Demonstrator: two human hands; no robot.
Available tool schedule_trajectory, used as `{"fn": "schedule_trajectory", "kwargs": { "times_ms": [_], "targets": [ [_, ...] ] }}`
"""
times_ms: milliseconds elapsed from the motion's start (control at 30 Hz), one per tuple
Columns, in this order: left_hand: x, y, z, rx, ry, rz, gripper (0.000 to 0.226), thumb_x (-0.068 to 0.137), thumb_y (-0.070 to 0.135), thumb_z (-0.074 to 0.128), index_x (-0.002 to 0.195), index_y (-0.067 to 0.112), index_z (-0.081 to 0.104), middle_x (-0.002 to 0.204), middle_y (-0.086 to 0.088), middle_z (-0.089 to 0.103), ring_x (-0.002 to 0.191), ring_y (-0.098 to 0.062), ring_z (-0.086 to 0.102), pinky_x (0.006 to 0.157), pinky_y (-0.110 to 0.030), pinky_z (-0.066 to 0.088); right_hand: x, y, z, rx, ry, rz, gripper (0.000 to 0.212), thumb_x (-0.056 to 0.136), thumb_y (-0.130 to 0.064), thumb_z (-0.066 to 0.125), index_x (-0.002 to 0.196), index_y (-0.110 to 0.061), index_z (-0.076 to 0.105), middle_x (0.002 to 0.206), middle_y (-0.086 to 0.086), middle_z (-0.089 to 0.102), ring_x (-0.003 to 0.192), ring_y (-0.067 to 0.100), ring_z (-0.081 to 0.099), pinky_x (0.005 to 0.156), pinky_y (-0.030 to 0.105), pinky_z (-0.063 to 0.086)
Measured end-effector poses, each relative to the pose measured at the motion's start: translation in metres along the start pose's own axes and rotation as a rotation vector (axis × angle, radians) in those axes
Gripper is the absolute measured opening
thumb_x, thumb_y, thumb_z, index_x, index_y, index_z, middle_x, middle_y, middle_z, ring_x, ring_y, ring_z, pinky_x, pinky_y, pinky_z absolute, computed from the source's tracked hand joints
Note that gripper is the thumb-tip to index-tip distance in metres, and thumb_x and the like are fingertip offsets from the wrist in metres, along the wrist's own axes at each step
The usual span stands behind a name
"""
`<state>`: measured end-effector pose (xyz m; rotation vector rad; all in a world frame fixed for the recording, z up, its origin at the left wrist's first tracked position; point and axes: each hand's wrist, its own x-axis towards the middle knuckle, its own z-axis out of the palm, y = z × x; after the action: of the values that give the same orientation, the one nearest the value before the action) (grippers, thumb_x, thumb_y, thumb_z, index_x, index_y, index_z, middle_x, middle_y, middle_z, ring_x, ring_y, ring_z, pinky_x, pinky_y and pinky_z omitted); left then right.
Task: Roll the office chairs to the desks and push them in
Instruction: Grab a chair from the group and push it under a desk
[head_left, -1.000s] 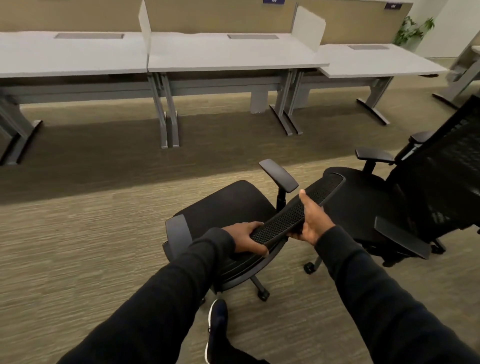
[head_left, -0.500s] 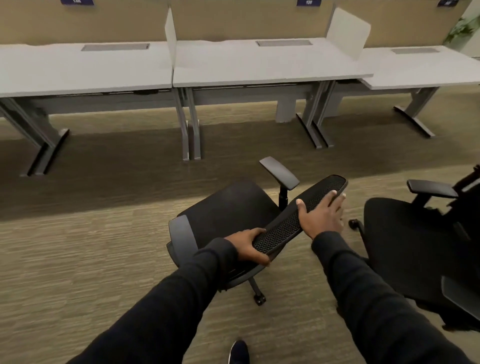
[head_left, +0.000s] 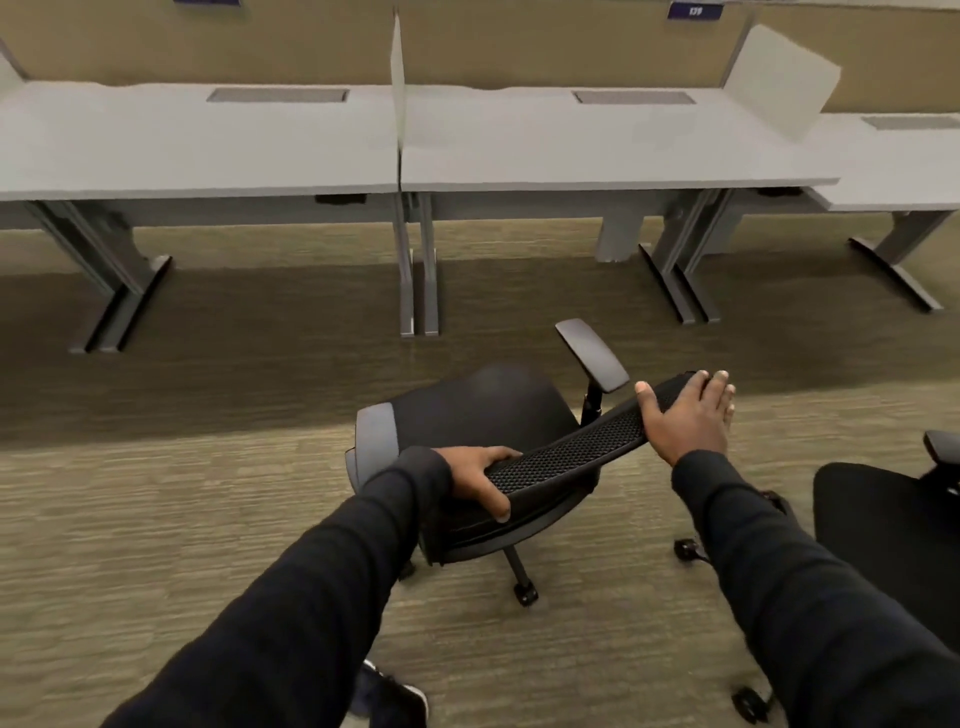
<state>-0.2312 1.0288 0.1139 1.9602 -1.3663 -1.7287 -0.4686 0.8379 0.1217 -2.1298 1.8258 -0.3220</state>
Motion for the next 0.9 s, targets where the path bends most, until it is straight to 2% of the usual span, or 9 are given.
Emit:
{"fn": "schedule_trajectory", "kwargs": {
  "times_ms": [100,167,233,333,433,533,600,700,900],
  "targets": [
    [-0.011,-0.024,-0.051,0.028,-0.037,-0.029,0.094,0.073,0.021,0.083,0.149,0.043,0.033,0.137,0.001,0.049,0.121,-0.022,0.051,0.100,-0.037,0.050,0.019,-0.034,0.011,0.037,0.019,0.065,0.091,0.093,-0.064,0.047,0.150,0.005,0.026,0.155,0.030,0.026,0.145,0.043,0.022,0.120,0.050,0.021],
    [-0.017,-0.036,-0.078,0.043,-0.070,-0.043,0.097,0.065,0.024,0.084,0.146,0.046,0.035,0.135,0.003,0.049,0.120,-0.021,0.051,0.095,-0.034,0.052,0.023,-0.050,0.016,0.009,0.036,0.091,0.082,0.092,-0.065,0.047,0.136,0.004,0.044,0.139,0.029,0.046,0.131,0.044,0.041,0.110,0.051,0.036],
    [-0.025,-0.066,-0.128,0.096,-0.076,-0.058,0.100,0.058,0.028,0.083,0.145,0.047,0.037,0.128,0.009,0.051,0.115,-0.017,0.053,0.082,-0.024,0.052,0.030,-0.089,0.039,-0.059,0.029,0.099,0.079,0.091,-0.069,0.042,0.127,0.001,0.054,0.127,0.026,0.055,0.120,0.041,0.049,0.102,0.050,0.042],
    [-0.031,-0.091,-0.181,0.175,-0.088,-0.099,0.098,0.059,0.029,0.081,0.145,0.047,0.036,0.121,0.012,0.051,0.106,-0.014,0.054,0.065,-0.018,0.053,0.025,-0.122,0.060,-0.094,0.018,0.078,0.081,0.091,-0.074,0.034,0.124,-0.005,0.061,0.119,0.022,0.058,0.114,0.038,0.051,0.097,0.047,0.044],
    [-0.036,-0.112,-0.227,0.234,-0.067,-0.131,0.090,0.064,0.026,0.080,0.144,0.041,0.040,0.129,0.001,0.053,0.113,-0.022,0.054,0.089,-0.034,0.054,0.020,-0.155,0.076,-0.127,0.001,0.041,0.086,0.087,-0.081,0.029,0.118,-0.008,0.064,0.112,0.021,0.058,0.107,0.038,0.054,0.092,0.046,0.048],
    [-0.036,-0.132,-0.272,0.280,-0.006,-0.135,0.077,0.072,0.020,0.078,0.140,0.033,0.045,0.121,-0.001,0.058,0.097,-0.017,0.058,0.073,-0.027,0.053,0.024,-0.193,0.090,-0.166,-0.013,-0.025,0.094,0.079,-0.089,0.024,0.110,-0.010,0.065,0.099,0.015,0.055,0.094,0.034,0.056,0.080,0.041,0.049],
    [-0.036,-0.141,-0.298,0.318,0.027,-0.133,0.072,0.072,0.020,0.078,0.137,0.030,0.048,0.119,-0.004,0.060,0.093,-0.018,0.059,0.077,-0.030,0.055,0.029,-0.217,0.095,-0.207,-0.028,-0.047,0.096,0.076,-0.092,0.022,0.109,-0.013,0.065,0.092,0.011,0.050,0.086,0.031,0.053,0.072,0.037,0.045],
    [-0.033,-0.165,-0.343,0.425,0.101,-0.113,0.067,0.066,0.034,0.079,0.128,0.027,0.055,0.114,-0.002,0.063,0.096,-0.019,0.061,0.086,-0.037,0.057,0.043,-0.260,0.112,-0.258,-0.050,-0.073,0.102,0.072,-0.098,0.017,0.109,-0.016,0.065,0.091,0.010,0.047,0.084,0.031,0.054,0.071,0.037,0.048],
    [-0.028,-0.219,-0.432,0.542,0.274,-0.054,0.071,0.054,0.064,0.077,0.114,0.030,0.062,0.100,0.011,0.065,0.092,-0.013,0.060,0.075,-0.028,0.045,0.071,-0.350,0.148,-0.301,-0.039,-0.097,0.106,0.069,-0.100,0.014,0.109,-0.016,0.064,0.098,0.015,0.052,0.088,0.035,0.058,0.070,0.038,0.050]
  ]
}}
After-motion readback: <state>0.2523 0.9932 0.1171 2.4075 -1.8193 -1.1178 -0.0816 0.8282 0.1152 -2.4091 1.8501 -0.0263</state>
